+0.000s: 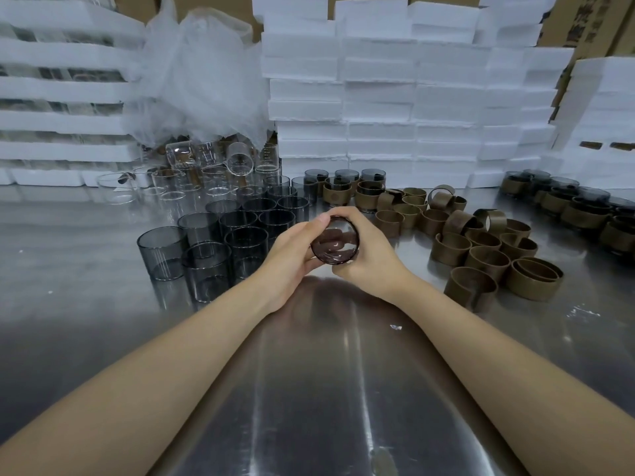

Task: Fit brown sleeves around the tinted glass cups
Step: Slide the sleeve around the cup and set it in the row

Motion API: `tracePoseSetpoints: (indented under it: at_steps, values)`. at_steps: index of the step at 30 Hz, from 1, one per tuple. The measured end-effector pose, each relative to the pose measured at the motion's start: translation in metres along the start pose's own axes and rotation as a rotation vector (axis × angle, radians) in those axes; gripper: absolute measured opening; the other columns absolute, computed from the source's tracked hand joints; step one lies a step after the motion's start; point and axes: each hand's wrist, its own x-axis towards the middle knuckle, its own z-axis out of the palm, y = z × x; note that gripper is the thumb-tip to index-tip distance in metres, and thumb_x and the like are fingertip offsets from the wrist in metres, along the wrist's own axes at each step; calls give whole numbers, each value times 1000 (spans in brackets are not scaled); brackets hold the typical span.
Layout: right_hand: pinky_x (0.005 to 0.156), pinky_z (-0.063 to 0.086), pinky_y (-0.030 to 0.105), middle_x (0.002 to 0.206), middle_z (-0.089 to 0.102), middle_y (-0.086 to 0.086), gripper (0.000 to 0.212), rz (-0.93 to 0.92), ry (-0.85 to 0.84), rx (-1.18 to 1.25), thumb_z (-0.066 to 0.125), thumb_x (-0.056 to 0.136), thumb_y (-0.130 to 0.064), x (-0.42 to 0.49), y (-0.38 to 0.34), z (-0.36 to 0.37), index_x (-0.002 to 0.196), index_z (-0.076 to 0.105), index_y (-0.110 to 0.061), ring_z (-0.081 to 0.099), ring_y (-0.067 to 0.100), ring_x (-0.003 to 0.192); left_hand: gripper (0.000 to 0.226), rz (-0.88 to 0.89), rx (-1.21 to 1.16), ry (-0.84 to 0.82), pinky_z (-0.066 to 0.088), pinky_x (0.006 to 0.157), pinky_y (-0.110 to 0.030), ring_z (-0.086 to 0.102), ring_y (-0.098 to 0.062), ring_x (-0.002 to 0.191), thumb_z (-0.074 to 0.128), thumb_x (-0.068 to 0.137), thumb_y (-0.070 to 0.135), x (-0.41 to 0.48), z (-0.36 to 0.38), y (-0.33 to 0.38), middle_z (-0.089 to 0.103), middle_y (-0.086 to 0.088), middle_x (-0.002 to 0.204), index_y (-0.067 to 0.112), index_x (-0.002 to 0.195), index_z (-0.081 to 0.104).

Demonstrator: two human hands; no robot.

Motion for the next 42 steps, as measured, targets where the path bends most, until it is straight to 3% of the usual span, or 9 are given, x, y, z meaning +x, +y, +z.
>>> tracePoseSetpoints:
  at_steps: [7,14,19,22,27,30,36,39,42]
  values:
    - [87,47,21,112,61,4,48,-91,-33,-145,69,73,7,0,-1,-3,117,57,-9,60,13,102,57,-14,1,51,51,97,-42,68,-23,95,78,74,43,-5,7,2,70,-13,101,3,111,61]
    - [89,40,10,117,58,3,57,-77,-70,-260,63,67,13,1,-5,-2,120,56,-9,53,10,108,81,-18,70,94,49,103,-44,67,-24,103,87,62,42,-7,10,3,67,-12,111,3,125,55]
    - [90,44,18,119,58,0,57,-32,-80,-279,64,69,7,0,-6,-1,123,55,-12,54,11,109,77,-17,185,99,53,87,-28,67,-16,101,89,57,41,-5,8,-2,66,-6,111,13,120,55]
    - [89,46,21,116,59,-1,57,8,-58,-247,70,69,3,0,-5,0,121,56,-15,56,13,105,80,1,276,70,54,89,-30,66,-18,104,91,58,35,-5,8,-2,66,-9,114,7,124,54]
    - [78,45,8,100,65,-10,50,107,-2,-127,72,70,-2,0,-1,1,114,57,-20,61,5,90,53,44,333,71,52,73,-13,68,0,90,89,65,22,-6,9,-4,71,6,104,22,110,61]
    - [77,45,7,96,65,-19,54,176,12,-69,76,66,0,2,1,-1,111,58,-24,60,-6,92,46,29,305,59,53,76,-18,69,-5,93,84,72,15,-6,9,-4,73,3,105,16,114,64]
    - [70,48,15,95,66,-16,58,314,67,155,71,65,11,5,8,-4,110,60,-23,61,-7,83,40,26,200,11,52,86,-19,68,-12,105,72,84,5,-8,6,-3,73,-4,113,7,122,62]
    - [68,51,22,95,67,-13,59,324,68,246,72,66,15,5,10,-4,113,59,-18,62,0,85,35,37,179,4,49,100,-30,67,-16,110,70,87,9,-7,5,-1,73,-4,113,10,122,64]
    - [72,51,18,95,66,-12,61,298,65,271,72,65,18,4,9,-6,113,58,-17,62,-4,85,36,36,149,-11,48,100,-31,67,-20,110,67,83,23,-7,4,0,72,-6,114,12,118,67]
